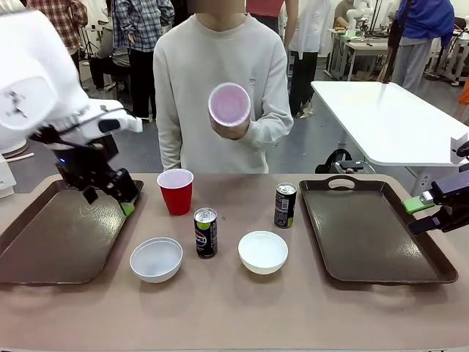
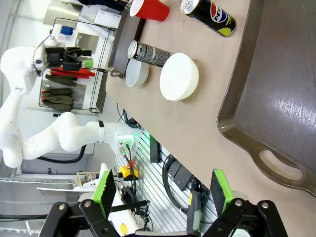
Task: Prepare tableware on both trays.
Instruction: Pick up a Picnic Bowl from the table and place it on a Handle tray.
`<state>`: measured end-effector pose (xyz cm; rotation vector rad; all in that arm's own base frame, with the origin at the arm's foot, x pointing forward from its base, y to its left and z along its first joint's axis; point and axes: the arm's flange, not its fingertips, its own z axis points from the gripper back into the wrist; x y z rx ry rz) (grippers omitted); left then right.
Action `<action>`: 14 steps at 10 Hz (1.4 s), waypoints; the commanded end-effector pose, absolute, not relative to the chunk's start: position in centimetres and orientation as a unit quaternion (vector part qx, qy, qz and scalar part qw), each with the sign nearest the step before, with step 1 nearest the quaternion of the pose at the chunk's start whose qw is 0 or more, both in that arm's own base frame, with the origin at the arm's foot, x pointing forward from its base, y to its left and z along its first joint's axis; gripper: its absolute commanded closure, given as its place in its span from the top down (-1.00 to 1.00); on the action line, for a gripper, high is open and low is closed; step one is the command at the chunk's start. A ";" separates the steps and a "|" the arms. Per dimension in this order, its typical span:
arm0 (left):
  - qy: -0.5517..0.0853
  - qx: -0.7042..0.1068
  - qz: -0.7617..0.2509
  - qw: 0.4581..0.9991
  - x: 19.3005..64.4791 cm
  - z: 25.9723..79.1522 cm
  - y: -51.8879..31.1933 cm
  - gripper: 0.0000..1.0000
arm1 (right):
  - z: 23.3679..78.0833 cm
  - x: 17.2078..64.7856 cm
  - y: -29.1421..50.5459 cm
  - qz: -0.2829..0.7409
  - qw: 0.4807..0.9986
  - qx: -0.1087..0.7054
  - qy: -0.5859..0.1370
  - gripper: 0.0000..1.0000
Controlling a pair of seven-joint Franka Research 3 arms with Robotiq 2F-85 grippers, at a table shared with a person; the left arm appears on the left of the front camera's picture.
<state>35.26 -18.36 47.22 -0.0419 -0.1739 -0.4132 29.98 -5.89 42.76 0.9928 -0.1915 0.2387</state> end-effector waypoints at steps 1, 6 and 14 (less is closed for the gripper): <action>-0.092 -0.016 -0.196 0.976 36.2 44.0 -19.6 1.00 | 42.7 30.1 -5.9 0.116 0.864 0.481 -0.094 1.00; -0.079 -0.041 -0.217 0.972 36.5 42.0 -20.4 1.00 | 42.7 30.1 -5.9 0.116 0.864 0.481 -0.094 1.00; -0.046 -0.022 -0.208 0.977 37.2 34.9 -22.1 -0.06 | 42.7 30.1 -5.9 0.116 0.864 0.481 -0.094 1.00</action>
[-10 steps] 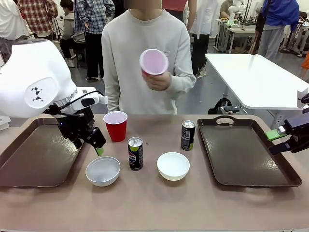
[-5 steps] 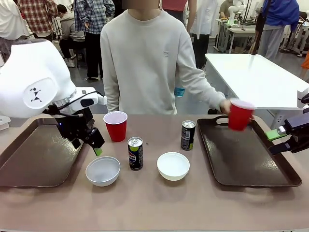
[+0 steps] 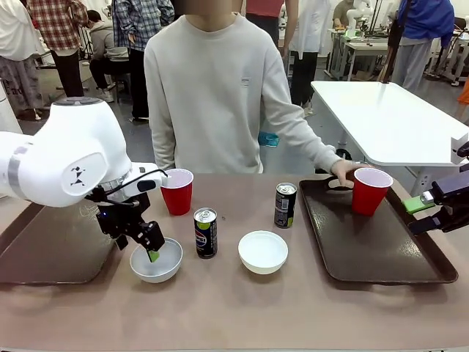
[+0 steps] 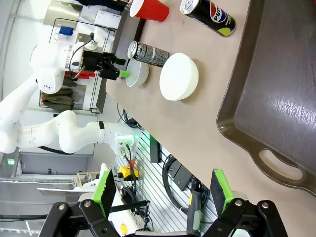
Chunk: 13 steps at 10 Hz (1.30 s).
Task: Prepare tableware on both trays.
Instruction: Pick up a Picnic Bowl from the table and place it on a Handle tray.
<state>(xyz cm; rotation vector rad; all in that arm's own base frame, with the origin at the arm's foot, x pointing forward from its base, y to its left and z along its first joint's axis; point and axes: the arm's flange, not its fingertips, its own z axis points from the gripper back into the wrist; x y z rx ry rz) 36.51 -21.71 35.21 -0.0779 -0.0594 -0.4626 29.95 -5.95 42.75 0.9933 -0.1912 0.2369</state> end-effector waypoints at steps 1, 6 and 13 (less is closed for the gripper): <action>-0.051 -0.018 -0.203 0.978 37.5 34.5 -22.0 -0.11 | 42.7 30.1 -5.9 0.116 0.864 0.481 -0.094 1.00; -0.036 -0.013 -0.199 0.979 38.6 33.0 -21.9 -1.00 | 42.7 30.1 -5.9 0.116 0.864 0.481 -0.094 1.00; -0.018 -0.032 -0.165 0.986 38.1 35.0 -21.0 -1.00 | 42.7 30.1 -5.9 0.116 0.864 0.481 -0.094 1.00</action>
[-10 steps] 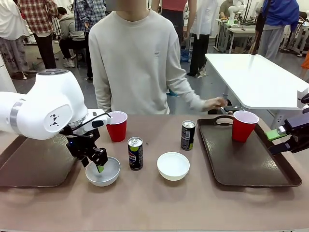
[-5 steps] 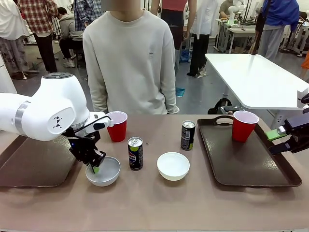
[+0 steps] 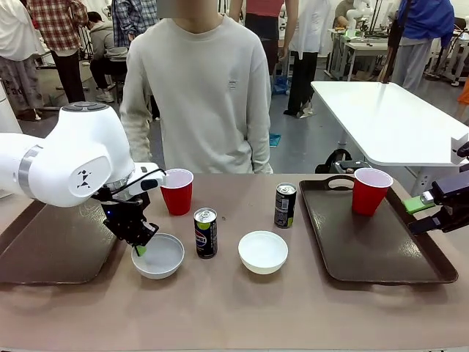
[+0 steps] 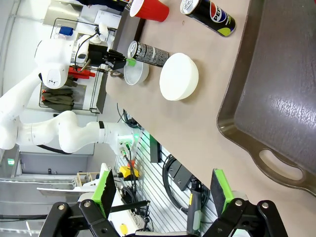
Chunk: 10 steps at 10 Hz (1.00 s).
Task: Prepare tableware on both trays.
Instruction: Pick up a Picnic Bowl from the table and place it on a Handle tray.
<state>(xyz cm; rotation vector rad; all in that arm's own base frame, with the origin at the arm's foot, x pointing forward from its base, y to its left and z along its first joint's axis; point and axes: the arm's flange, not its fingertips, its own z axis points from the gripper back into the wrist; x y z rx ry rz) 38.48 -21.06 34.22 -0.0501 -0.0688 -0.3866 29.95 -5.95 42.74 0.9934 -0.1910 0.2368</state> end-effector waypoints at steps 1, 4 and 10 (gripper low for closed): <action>-0.031 -0.054 -0.159 0.985 37.4 37.5 -20.3 -1.00 | 42.7 30.1 -5.9 0.116 0.864 0.481 -0.094 1.00; -0.082 -0.075 -0.142 0.984 35.2 43.6 -17.7 -1.00 | 42.7 30.1 -5.9 0.116 0.864 0.481 -0.094 1.00; -0.092 -0.098 -0.027 0.991 39.1 42.4 -5.9 -1.00 | 42.7 30.1 -5.9 0.116 0.864 0.481 -0.094 1.00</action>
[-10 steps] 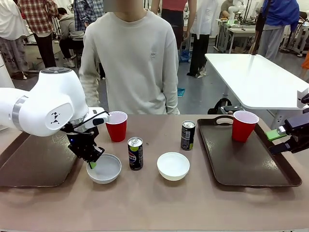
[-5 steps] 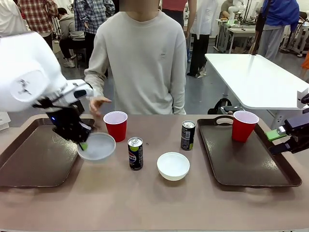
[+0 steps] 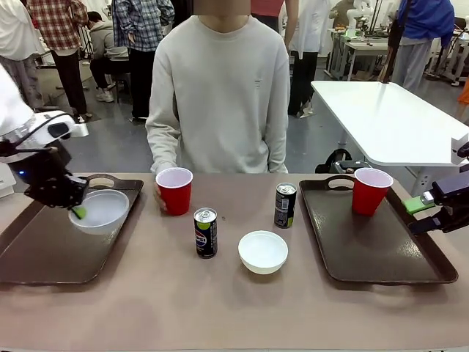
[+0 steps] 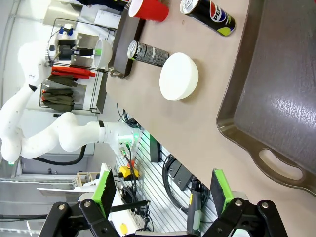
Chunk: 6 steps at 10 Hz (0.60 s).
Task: Prepare tableware on both trays.
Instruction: Pick up a Picnic Bowl from the table and place it on a Handle tray.
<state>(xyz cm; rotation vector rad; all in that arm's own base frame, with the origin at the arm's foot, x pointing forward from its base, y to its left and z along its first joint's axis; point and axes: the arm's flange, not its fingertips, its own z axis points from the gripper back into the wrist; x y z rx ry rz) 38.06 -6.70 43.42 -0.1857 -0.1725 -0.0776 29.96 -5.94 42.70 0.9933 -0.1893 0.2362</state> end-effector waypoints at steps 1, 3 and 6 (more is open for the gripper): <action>-0.088 -0.106 -0.030 0.990 39.0 41.6 -5.5 -1.00 | 42.7 30.1 -5.9 0.116 0.864 0.481 -0.094 1.00; -0.076 -0.071 -0.071 0.992 34.2 41.8 -5.6 -1.00 | 42.7 30.1 -5.9 0.116 0.864 0.481 -0.094 1.00; -0.043 -0.031 -0.140 0.989 27.2 41.5 -5.7 -1.00 | 42.7 30.1 -5.9 0.116 0.864 0.481 -0.094 1.00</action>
